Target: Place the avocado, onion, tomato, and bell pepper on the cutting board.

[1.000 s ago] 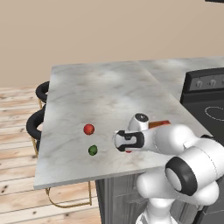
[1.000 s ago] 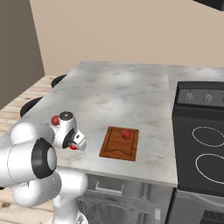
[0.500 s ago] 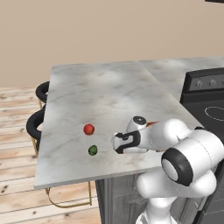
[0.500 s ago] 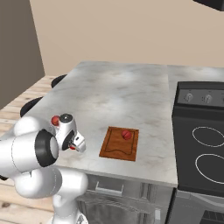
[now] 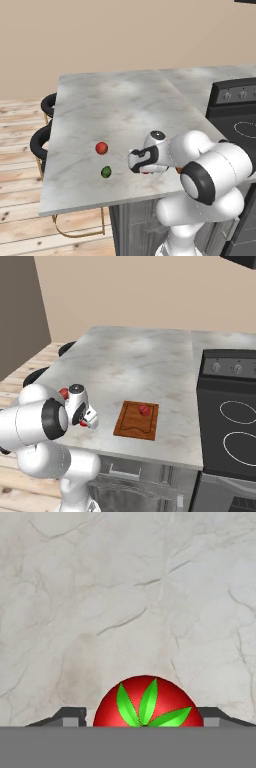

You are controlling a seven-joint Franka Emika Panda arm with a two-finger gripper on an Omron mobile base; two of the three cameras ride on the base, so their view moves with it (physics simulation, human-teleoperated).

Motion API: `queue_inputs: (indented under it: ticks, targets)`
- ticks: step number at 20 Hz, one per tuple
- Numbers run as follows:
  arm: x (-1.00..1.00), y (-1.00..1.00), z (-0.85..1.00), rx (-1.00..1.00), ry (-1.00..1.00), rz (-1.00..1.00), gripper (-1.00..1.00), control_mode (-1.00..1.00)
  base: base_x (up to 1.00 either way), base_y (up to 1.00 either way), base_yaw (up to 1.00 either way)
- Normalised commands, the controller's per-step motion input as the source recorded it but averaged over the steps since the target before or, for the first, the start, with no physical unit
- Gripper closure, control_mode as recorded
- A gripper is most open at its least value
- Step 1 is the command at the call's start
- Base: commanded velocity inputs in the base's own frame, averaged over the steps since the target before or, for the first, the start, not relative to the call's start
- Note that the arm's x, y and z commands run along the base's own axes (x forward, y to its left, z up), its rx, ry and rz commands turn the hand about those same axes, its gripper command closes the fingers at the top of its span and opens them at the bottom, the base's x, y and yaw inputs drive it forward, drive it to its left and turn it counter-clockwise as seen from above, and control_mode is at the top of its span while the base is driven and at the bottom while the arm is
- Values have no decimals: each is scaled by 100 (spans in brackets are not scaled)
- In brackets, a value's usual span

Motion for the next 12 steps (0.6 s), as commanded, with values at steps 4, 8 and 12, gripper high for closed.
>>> queue_inputs:
  ticks: [4,8,12]
  targets:
    - [0,-1,-9,0,0,0,100,-100,0,0,0]
    - [0,0,0,0,0,0,100,-100,0,0,0]
    - [-1,-20,24,0,0,1,100,-100,0,0,0]
